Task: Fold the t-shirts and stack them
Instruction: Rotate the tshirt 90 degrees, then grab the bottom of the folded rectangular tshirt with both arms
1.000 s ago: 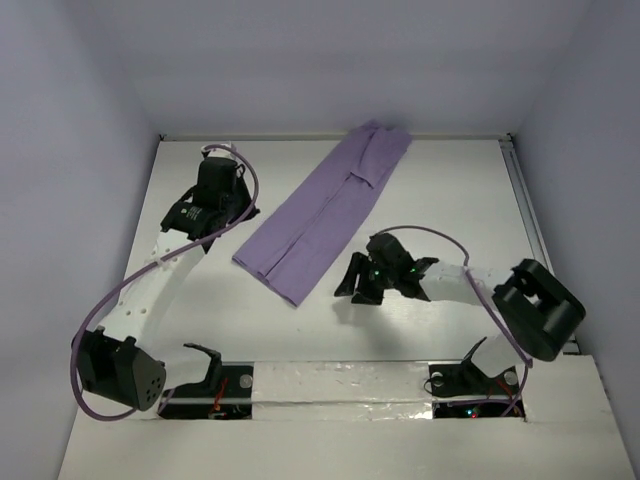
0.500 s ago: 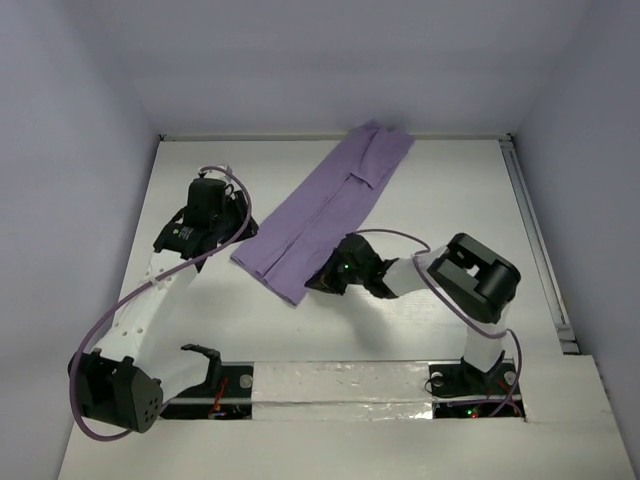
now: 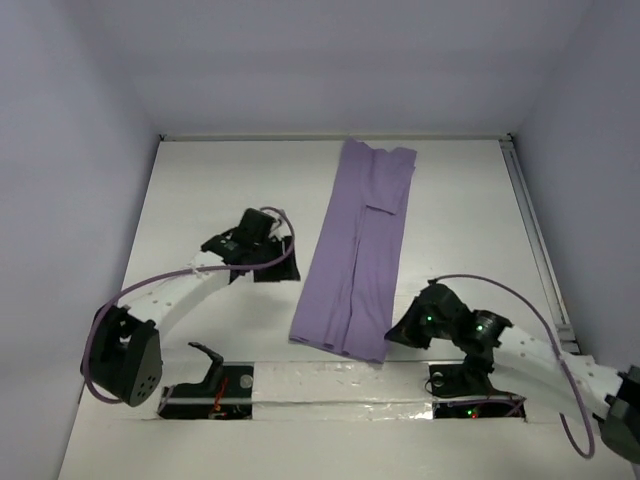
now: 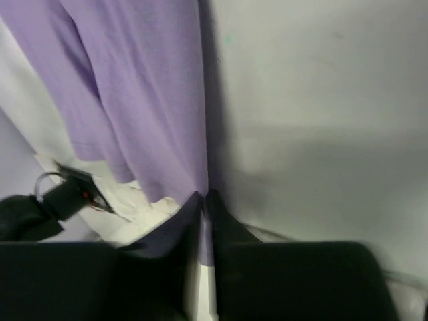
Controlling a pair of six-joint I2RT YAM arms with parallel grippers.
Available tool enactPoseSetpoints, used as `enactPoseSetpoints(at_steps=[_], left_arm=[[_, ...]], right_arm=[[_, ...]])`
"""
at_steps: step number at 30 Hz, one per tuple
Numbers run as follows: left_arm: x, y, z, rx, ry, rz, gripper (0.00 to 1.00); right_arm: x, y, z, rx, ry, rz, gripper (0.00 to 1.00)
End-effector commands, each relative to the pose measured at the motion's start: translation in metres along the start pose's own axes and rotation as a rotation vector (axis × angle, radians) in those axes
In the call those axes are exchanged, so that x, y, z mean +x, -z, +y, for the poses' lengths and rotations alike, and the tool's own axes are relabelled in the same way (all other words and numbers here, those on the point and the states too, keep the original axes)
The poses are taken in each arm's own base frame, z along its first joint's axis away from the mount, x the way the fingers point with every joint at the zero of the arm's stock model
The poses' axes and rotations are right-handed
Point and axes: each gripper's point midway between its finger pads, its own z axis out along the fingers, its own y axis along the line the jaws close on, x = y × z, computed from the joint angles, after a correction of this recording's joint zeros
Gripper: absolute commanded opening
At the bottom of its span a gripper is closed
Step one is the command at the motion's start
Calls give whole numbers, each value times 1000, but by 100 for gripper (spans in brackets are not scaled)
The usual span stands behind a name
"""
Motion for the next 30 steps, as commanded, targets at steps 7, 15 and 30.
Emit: enactPoseSetpoints(at_steps=[7,15,30], left_arm=[[81,-16,3,-9,-42,229,53],[136,-10,7,57,-46,438,52],[159,-14,4,86,-40,534,44]], right_arm=[[18,40,-23,60,-5,62,76],[18,17,-7,111,47,118,54],[45,10,-12,90,-1,261,35]])
